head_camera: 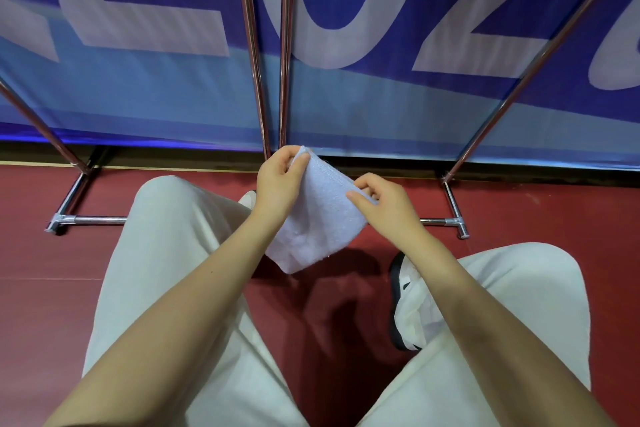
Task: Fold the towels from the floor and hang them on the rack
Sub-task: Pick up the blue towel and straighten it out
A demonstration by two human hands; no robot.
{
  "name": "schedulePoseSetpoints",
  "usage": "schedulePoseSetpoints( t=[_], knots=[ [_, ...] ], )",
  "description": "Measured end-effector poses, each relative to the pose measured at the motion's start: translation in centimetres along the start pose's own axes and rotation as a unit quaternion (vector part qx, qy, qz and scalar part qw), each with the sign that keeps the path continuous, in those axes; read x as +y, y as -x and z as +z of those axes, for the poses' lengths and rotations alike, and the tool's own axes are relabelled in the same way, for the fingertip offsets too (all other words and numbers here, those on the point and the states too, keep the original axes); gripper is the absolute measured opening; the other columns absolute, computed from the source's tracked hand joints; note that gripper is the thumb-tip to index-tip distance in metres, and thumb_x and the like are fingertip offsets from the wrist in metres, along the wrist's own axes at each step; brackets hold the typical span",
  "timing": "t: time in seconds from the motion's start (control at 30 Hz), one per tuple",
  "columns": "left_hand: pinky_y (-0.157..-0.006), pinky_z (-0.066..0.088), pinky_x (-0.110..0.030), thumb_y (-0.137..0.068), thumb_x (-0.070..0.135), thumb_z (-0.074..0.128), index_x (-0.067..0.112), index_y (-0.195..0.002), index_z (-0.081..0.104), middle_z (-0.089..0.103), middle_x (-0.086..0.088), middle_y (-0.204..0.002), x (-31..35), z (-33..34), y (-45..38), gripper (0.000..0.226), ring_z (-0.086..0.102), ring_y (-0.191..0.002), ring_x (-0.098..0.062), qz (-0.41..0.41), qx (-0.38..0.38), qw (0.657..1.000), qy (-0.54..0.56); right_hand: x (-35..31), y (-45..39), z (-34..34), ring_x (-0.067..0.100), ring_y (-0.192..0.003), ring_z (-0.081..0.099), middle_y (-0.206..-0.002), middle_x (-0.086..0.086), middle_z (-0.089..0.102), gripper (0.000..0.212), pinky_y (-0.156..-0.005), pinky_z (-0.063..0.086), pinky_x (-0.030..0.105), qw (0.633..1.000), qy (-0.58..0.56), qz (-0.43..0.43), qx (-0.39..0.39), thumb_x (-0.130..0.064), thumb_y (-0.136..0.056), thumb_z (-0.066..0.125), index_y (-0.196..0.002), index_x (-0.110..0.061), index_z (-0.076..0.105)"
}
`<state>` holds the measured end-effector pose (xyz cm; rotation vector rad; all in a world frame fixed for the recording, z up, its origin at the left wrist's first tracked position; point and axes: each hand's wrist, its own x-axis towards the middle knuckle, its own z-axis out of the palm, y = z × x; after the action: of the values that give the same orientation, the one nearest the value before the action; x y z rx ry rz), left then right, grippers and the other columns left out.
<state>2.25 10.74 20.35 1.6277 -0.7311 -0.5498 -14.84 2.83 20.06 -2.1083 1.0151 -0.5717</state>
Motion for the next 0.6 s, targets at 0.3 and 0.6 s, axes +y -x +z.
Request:
schedulePoseSetpoints(
  t=[0.3, 0.6],
  knots=[
    [-0.087, 0.047, -0.02, -0.096, 0.015, 0.053, 0.018, -0.095, 0.068, 0.07, 0.01, -0.096, 0.7, 0.8, 1.4, 0.015, 0.062, -0.094, -0.003, 0.061, -0.047, 0.997, 0.01, 0.5, -0.9, -0.4, 0.016, -0.078, 0.055, -0.076, -0.009, 0.057, 0.026, -0.069, 0.042, 0.03, 0.994, 0.106, 0.027, -0.011, -0.027, -0.09, 0.059, -0.114, -0.018, 0.061],
    [-0.088, 0.048, -0.024, -0.096, 0.014, 0.052, 0.019, -0.094, 0.066, 0.068, 0.012, -0.092, 1.2, 2.1, 1.5, 0.015, 0.063, -0.093, -0.005, 0.101, -0.047, 0.994, -0.003, -0.3, -1.9, 0.4, 0.02, -0.077, 0.05, -0.081, -0.005, 0.048, 0.01, -0.065, 0.032, 0.028, 0.988, 0.129, 0.042, -0.067, -0.015, -0.086, 0.055, -0.092, -0.013, 0.062]
  ],
)
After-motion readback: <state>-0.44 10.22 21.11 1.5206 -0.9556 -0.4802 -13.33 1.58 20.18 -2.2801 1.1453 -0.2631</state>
